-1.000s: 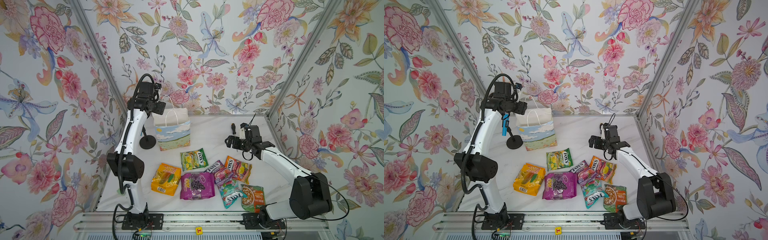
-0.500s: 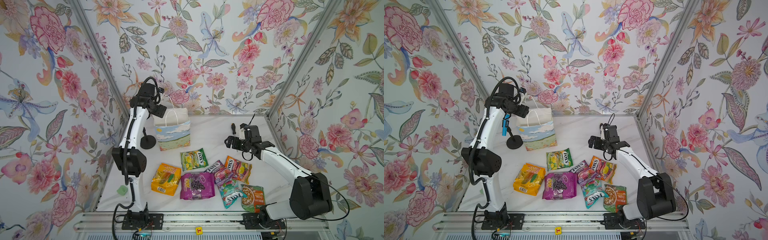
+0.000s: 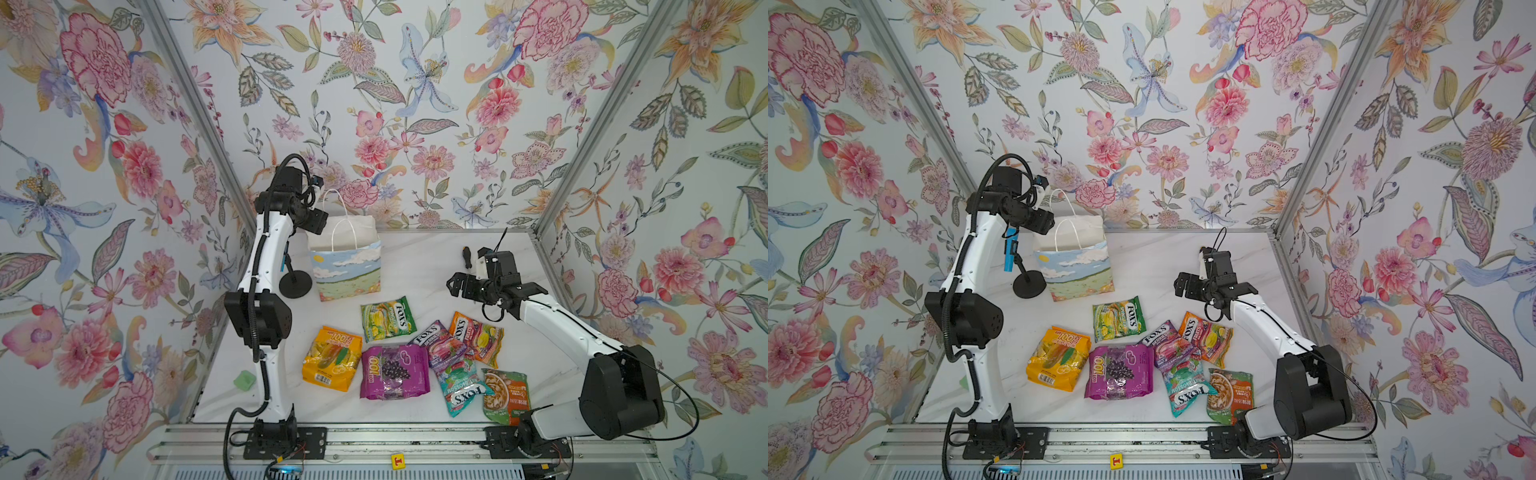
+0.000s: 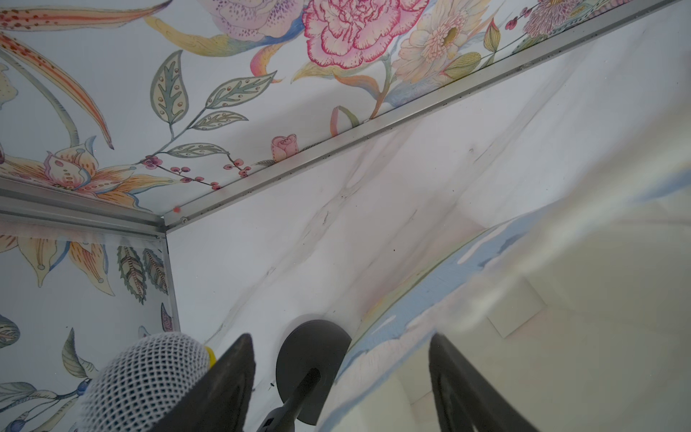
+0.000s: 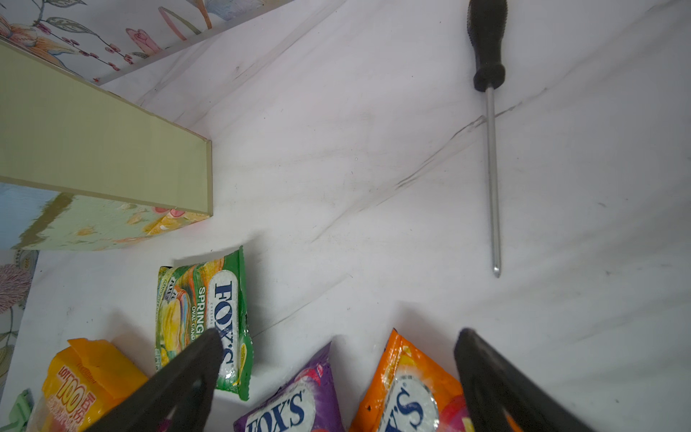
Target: Place the snacks into the paper bag
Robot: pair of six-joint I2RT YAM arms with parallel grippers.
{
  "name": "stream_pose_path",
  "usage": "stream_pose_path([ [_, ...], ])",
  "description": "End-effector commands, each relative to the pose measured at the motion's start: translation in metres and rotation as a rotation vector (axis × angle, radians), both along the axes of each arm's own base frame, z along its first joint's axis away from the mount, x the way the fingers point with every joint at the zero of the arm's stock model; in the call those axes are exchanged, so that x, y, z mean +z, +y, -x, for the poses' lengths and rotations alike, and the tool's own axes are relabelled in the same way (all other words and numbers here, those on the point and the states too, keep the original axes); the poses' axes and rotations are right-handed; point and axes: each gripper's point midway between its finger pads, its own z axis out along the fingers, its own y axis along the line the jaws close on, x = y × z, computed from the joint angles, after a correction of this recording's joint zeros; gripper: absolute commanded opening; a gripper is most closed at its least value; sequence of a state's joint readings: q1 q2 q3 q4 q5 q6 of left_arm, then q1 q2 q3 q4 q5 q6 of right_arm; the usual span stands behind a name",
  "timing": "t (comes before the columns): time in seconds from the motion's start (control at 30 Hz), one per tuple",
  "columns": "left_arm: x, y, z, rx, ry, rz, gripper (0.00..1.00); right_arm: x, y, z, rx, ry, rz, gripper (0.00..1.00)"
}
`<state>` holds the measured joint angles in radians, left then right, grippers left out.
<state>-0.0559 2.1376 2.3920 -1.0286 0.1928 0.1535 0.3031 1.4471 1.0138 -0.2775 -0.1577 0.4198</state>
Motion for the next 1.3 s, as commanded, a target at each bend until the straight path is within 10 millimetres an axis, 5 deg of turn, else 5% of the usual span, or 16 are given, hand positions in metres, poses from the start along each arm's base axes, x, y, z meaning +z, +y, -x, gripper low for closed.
stream_pose_path([
  [0.0,-0.004,-0.002,-0.003,-0.019,0.013,0.017,0.69,0.016,0.004,0.002,0.004,-0.021,-0.015,0.99],
  [0.47,0.002,-0.007,-0.001,-0.038,0.005,0.063,0.48,0.015,0.006,0.003,0.007,-0.022,-0.012,0.99],
  [0.67,0.006,-0.008,0.007,-0.034,0.012,0.086,0.22,0.013,0.008,0.002,0.012,-0.021,-0.015,0.99],
  [0.83,0.004,-0.006,0.016,0.025,0.044,0.121,0.12,0.011,0.009,0.001,0.016,-0.019,-0.021,0.99],
  [1.27,0.025,0.022,0.041,0.308,0.043,0.142,0.12,0.004,0.018,-0.004,0.042,-0.018,-0.047,0.99],
])
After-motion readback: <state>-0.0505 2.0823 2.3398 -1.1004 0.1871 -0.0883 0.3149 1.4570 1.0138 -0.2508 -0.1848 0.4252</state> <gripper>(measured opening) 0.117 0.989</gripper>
